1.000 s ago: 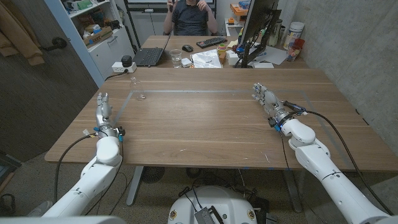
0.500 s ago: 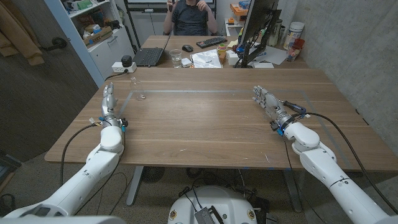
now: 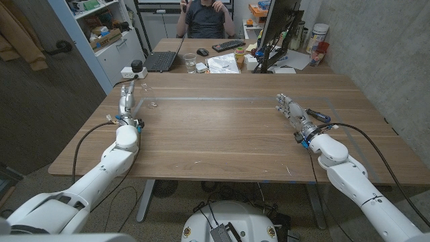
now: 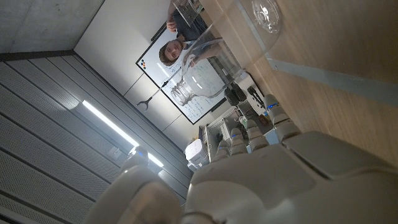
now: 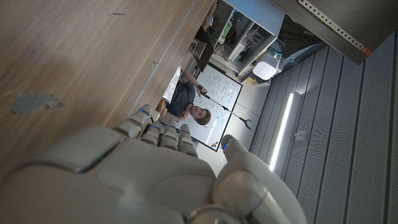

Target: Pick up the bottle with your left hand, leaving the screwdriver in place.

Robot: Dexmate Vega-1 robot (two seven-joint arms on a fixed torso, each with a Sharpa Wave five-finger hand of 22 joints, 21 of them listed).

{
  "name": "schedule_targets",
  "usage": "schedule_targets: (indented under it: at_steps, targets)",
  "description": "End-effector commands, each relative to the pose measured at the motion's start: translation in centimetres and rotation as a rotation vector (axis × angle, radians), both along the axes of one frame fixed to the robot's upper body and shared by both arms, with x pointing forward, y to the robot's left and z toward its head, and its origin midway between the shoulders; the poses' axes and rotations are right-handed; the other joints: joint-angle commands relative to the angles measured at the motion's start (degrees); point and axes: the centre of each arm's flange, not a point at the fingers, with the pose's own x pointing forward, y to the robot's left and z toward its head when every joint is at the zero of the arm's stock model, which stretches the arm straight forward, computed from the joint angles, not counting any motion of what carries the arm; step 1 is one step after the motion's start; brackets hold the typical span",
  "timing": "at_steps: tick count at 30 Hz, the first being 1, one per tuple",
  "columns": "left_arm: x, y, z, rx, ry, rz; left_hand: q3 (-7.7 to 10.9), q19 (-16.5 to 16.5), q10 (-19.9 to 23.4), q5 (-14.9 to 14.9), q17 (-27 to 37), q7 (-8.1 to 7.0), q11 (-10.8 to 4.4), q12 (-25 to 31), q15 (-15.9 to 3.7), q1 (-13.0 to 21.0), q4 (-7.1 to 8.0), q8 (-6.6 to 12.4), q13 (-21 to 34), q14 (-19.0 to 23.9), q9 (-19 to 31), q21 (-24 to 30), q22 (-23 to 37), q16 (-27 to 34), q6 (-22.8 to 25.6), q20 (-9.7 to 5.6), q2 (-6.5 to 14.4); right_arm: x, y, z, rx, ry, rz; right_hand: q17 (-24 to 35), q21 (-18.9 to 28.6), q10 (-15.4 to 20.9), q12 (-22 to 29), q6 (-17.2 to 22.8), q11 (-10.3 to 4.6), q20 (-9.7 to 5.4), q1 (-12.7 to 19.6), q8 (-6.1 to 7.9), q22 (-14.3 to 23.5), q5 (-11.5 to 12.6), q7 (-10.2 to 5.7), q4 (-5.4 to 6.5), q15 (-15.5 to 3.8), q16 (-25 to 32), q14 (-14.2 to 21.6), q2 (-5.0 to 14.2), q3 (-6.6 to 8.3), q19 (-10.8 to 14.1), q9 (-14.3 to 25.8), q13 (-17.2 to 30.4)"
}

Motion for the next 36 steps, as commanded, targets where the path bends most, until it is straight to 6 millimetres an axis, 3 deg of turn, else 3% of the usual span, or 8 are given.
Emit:
schedule_targets:
  at_steps: [1,8,15,22,27,32,33,36]
  targets:
    - [2.6,0.2,2.3,0.059,0.058,0.023,-0.64,0.48,0.11,0.79,0.21,0.96,0.91,0.03,0.94,1.35,-0.73,0.20,0.17,0.31,0.21,-0.24,0.15,0.02,-6.25,0.31,-0.12,0.2,-0.2,0.6,0.001,-0.012,-0.011,0.27,0.31,0.28,0.33,0.52,0.32,-0.08,-0.29,0.26,0.19,0.48,-0.05,-0.02,0.24,0.18,0.33,2.47,-0.08,0.34,0.23,0.35]
    - [4.0,0.2,2.8,0.117,0.087,0.021,-1.61,1.72,-0.32,1.54,0.22,0.21,0.62,-0.14,0.97,3.09,-2.16,0.69,0.23,0.44,0.25,-0.33,0.16,-0.03,-6.72,0.27,-0.10,0.4,-0.5,0.8,0.001,-0.019,-0.015,0.26,0.31,0.32,0.34,0.77,0.22,-0.12,-0.30,0.33,0.19,0.50,-0.08,-0.02,0.21,0.16,0.34,2.46,-0.10,0.33,0.23,0.35]
    - [5.6,-0.5,3.3,0.153,0.153,0.006,-3.47,8.35,-0.75,3.76,0.19,-2.43,0.20,-0.10,1.12,8.05,-5.46,1.42,0.35,2.88,0.30,0.73,0.24,0.44,-6.63,0.02,0.74,0.7,-0.7,0.9,0.006,-0.015,-0.023,0.25,0.29,0.30,0.32,0.84,0.21,-0.08,-0.29,0.31,0.19,0.52,-0.06,-0.04,0.33,0.15,0.35,2.45,-0.13,0.28,0.23,0.35]
    - [6.6,-0.7,4.4,0.222,0.241,0.038,-4.71,16.07,0.72,6.03,0.14,-0.80,0.43,0.49,1.67,14.79,-8.49,1.71,0.39,6.49,0.37,1.87,0.03,0.69,-6.49,0.00,1.01,0.7,-1.2,0.9,0.015,-0.012,-0.036,0.25,0.28,0.30,0.32,1.03,0.29,0.05,-0.30,0.35,0.19,0.54,-0.11,-0.05,0.38,0.14,0.38,2.40,-0.17,0.23,0.23,0.35]
    - [7.0,-1.0,4.8,0.234,0.279,0.036,-5.03,20.57,4.29,7.81,0.15,0.69,1.09,1.31,1.40,23.66,-9.65,2.29,0.47,10.10,0.39,1.68,-0.09,0.79,-4.38,-0.51,1.87,0.7,-1.5,0.9,0.015,-0.014,-0.040,0.25,0.26,0.30,0.32,1.18,0.33,0.03,-0.31,0.37,0.19,0.56,-0.15,-0.05,0.38,0.13,0.40,2.38,-0.20,0.17,0.23,0.35]
    - [7.0,-1.4,5.1,0.232,0.263,0.055,-2.59,26.67,8.25,6.94,0.15,1.37,0.64,1.92,-0.12,35.70,-9.42,2.68,0.54,15.76,0.41,2.25,0.00,1.32,-0.84,-4.74,6.80,0.8,-1.6,1.0,0.012,-0.013,-0.042,0.26,0.26,0.31,0.32,1.24,0.24,0.06,-0.35,0.36,0.19,0.57,-0.21,-0.03,0.45,0.14,0.44,2.34,-0.26,0.15,0.23,0.36]
    - [6.9,-1.5,5.2,0.236,0.257,0.072,-1.60,28.31,9.42,6.24,0.24,2.04,0.72,2.09,-0.96,39.03,-9.31,2.92,0.58,17.80,0.45,2.54,0.07,1.64,0.79,-5.71,9.06,0.8,-1.6,0.9,0.017,-0.014,-0.039,0.26,0.26,0.37,0.34,1.28,0.21,0.10,-0.36,0.36,0.19,0.57,-0.22,-0.03,0.46,0.15,0.48,2.34,-0.27,0.13,0.23,0.36]
    - [6.7,-1.8,5.5,0.249,0.228,0.134,-0.90,33.97,13.25,3.70,0.35,3.02,-0.13,2.74,-3.65,45.70,-9.38,3.08,0.67,23.48,0.46,4.14,0.26,2.58,4.18,-8.37,12.02,0.8,-1.6,1.0,0.014,-0.015,-0.041,0.26,0.26,0.39,0.35,1.30,0.24,0.13,-0.37,0.36,0.19,0.58,-0.19,-0.02,0.47,0.15,0.48,2.32,-0.28,0.12,0.23,0.36]
